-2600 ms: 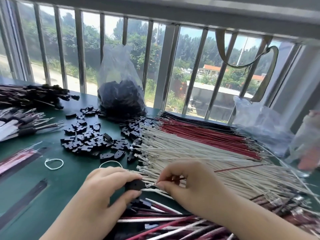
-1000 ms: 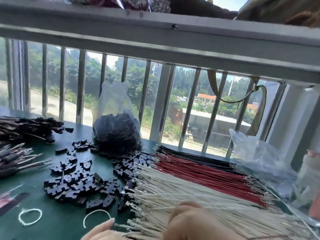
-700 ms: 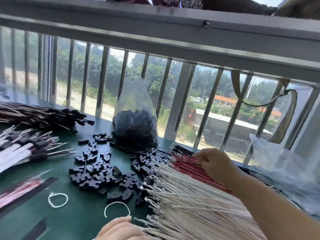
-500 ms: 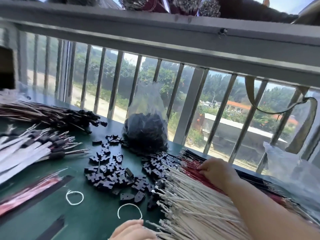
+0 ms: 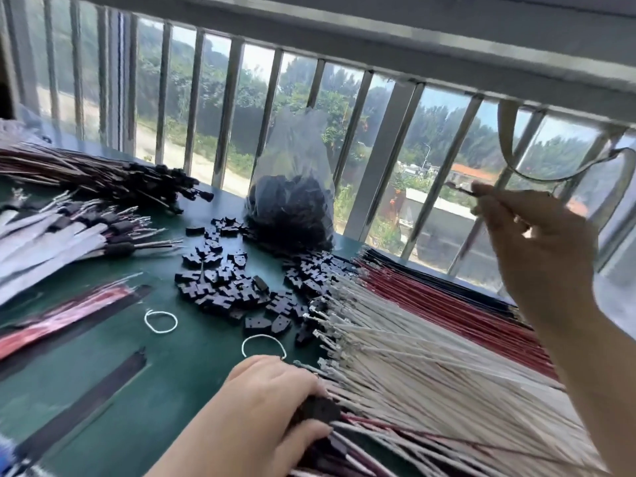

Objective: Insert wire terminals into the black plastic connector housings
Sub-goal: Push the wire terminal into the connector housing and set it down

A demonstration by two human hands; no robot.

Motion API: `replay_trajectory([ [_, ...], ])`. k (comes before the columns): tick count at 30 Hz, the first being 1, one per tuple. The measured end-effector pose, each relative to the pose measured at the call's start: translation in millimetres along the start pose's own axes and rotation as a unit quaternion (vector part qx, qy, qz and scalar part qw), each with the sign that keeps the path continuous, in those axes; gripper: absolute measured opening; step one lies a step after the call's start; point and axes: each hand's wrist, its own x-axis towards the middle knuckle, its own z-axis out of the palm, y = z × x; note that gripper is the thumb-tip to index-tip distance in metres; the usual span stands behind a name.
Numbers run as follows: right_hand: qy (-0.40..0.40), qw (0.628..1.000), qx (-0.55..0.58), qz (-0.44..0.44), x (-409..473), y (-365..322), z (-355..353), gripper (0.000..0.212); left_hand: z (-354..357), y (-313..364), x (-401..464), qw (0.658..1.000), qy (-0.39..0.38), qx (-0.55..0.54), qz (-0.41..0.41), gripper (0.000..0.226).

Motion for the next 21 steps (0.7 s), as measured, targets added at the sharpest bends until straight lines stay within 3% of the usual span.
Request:
replay_trajectory([
  [3, -0.186, 0.982, -0.006, 0.042, -33.8, -44.7, -15.3, 0.005, 3.9, -6.0, -4.5, 0.999, -0.008, -0.053, -0.007, 0.023],
  [7, -0.419, 0.894, -0.007, 0.157, -90.7, -56.2, -12.1, 0.012, 3.5, -2.2, -5.3, 0.994, 0.049, -0.092, -0.016, 0.027],
  [15, -0.453, 0.871, 0.015, 0.190, -112.3, -47.7, -4.0, 0.020, -5.0, 8.2, -7.3, 0.990, 0.090, -0.107, 0.004, 0.033],
  [21, -0.473, 0.864, 0.025, 0.169, -109.8, -48.5, -6.6, 0.010, -5.6, 8.5, -5.4, 0.985, 0.103, -0.139, 0.008, 0.027],
])
